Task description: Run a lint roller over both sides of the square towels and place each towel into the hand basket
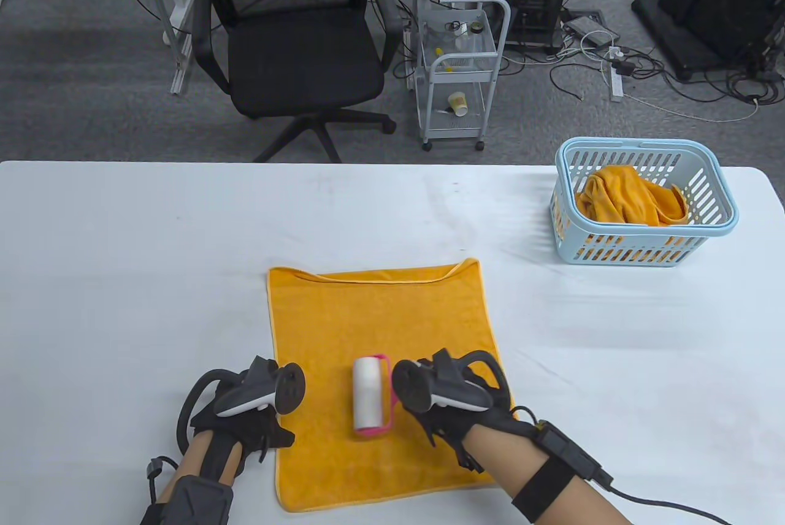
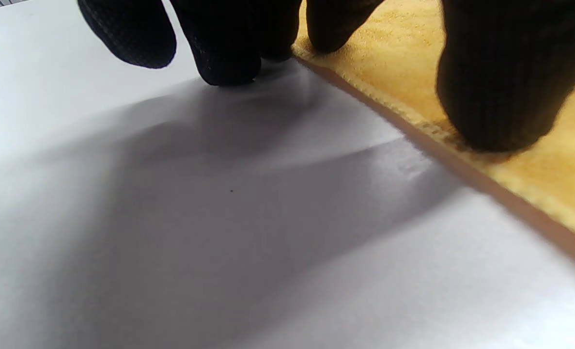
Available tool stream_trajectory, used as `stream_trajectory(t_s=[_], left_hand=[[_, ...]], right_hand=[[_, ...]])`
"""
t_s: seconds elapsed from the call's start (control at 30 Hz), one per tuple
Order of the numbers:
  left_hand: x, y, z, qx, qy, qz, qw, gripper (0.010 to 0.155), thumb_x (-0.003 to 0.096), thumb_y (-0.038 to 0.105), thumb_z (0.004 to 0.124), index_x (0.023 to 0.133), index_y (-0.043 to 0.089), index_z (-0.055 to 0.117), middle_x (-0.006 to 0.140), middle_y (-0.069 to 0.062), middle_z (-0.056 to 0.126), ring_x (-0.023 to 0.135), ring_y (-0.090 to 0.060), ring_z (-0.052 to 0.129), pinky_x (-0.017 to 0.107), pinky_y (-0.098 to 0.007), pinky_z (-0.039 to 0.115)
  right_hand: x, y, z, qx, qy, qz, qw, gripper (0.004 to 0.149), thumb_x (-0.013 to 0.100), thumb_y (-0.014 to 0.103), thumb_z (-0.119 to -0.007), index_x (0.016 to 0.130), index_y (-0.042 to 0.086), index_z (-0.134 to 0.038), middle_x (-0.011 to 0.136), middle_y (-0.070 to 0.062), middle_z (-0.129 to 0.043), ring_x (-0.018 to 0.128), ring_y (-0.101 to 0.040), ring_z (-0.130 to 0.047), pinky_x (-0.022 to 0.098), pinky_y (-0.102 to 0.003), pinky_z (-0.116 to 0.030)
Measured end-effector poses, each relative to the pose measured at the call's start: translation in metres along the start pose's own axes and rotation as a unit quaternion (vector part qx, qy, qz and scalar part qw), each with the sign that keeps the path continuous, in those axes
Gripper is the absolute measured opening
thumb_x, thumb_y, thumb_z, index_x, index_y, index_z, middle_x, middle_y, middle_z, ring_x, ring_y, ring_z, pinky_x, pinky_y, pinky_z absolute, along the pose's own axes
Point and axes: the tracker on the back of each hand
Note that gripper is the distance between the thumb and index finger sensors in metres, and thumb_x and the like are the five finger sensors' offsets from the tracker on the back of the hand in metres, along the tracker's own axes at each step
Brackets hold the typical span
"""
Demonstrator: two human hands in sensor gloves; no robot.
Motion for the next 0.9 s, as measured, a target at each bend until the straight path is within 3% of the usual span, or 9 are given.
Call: stream_trajectory(t_s=[0.13,0.23,0.37,0.43,0.63,0.7,0.77,0.9], left_hand=[[0.000,0.000,0.000,-0.001,0.000,0.001,1.000,0.096,0.0323,0.065,0.089,0.109,0.029,0.045,0.122,-0.011,0.040,0.105,-0.042,0.064,0.073,-0.069,0.056],[0.000,0.000,0.000,-0.001,0.001,0.001,1.000,0.096,0.0324,0.065,0.089,0.109,0.029,0.045,0.122,-0.011,0.040,0.105,-0.042,0.064,0.073,-0.069,0.056],[0.000,0.000,0.000,0.001,0.000,0.000,1.000,0.096,0.0325,0.065,0.089,0.109,0.028,0.046,0.122,-0.011,0.040,0.105,-0.042,0.065,0.073,-0.069,0.056],[0.000,0.000,0.000,0.001,0.000,0.000,1.000,0.096,0.0324,0.065,0.089,0.109,0.028,0.046,0.122,-0.011,0.040,0.105,-0.041,0.065,0.073,-0.069,0.056],[0.000,0.000,0.000,0.003,0.000,0.000,1.000,0.096,0.0323,0.065,0.089,0.109,0.028,0.046,0.122,-0.011,0.040,0.105,-0.042,0.065,0.073,-0.069,0.056],[0.000,0.000,0.000,0.003,0.000,0.000,1.000,0.096,0.0323,0.065,0.089,0.109,0.028,0.046,0.122,-0.011,0.040,0.105,-0.042,0.065,0.073,-0.069,0.056],[0.000,0.000,0.000,0.003,0.000,0.000,1.000,0.096,0.0323,0.065,0.089,0.109,0.028,0.046,0.122,-0.011,0.040,0.105,-0.042,0.065,0.073,-0.069,0.056],[0.000,0.000,0.000,0.001,0.001,0.001,1.000,0.096,0.0324,0.065,0.089,0.109,0.028,0.046,0.122,-0.011,0.040,0.105,-0.042,0.065,0.073,-0.069,0.056]], right_hand=[[0.008,0.028,-0.015,-0.035,0.018,0.028,0.999,0.057,0.049,0.043,-0.085,0.099,0.021,-0.071,0.095,-0.015,-0.082,0.081,-0.041,-0.091,0.055,-0.057,-0.081],[0.006,0.018,-0.013,-0.032,0.026,0.022,0.999,0.056,0.048,0.041,-0.087,0.099,0.021,-0.073,0.093,-0.015,-0.085,0.078,-0.041,-0.093,0.054,-0.059,-0.079],[-0.005,-0.022,-0.004,-0.070,0.095,-0.034,0.992,0.057,0.049,0.037,-0.090,0.100,0.020,-0.073,0.093,-0.014,-0.086,0.080,-0.042,-0.091,0.056,-0.062,-0.077],[-0.017,-0.058,0.002,-0.109,0.133,-0.089,0.981,0.056,0.048,0.035,-0.092,0.100,0.020,-0.074,0.092,-0.014,-0.087,0.081,-0.043,-0.091,0.057,-0.063,-0.075],[-0.035,-0.117,0.007,-0.142,0.181,-0.174,0.958,0.055,0.047,0.032,-0.095,0.098,0.019,-0.078,0.093,-0.013,-0.087,0.084,-0.043,-0.088,0.059,-0.064,-0.073],[-0.033,-0.118,0.012,-0.130,0.173,-0.170,0.961,0.054,0.048,0.032,-0.094,0.098,0.021,-0.078,0.094,-0.013,-0.086,0.085,-0.043,-0.087,0.060,-0.064,-0.073],[-0.024,-0.110,0.019,-0.102,0.128,-0.155,0.974,0.053,0.048,0.033,-0.093,0.098,0.022,-0.079,0.096,-0.013,-0.085,0.087,-0.043,-0.085,0.060,-0.064,-0.072],[0.014,-0.072,0.023,-0.027,0.055,-0.112,0.992,0.054,0.049,0.033,-0.090,0.099,0.021,-0.075,0.099,-0.015,-0.079,0.089,-0.045,-0.082,0.061,-0.064,-0.072]])
Point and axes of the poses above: the tracker on the back of each hand, its own y axis roughly to the thumb side, its own x axis roughly from the wrist to the fingertips, z = x × y
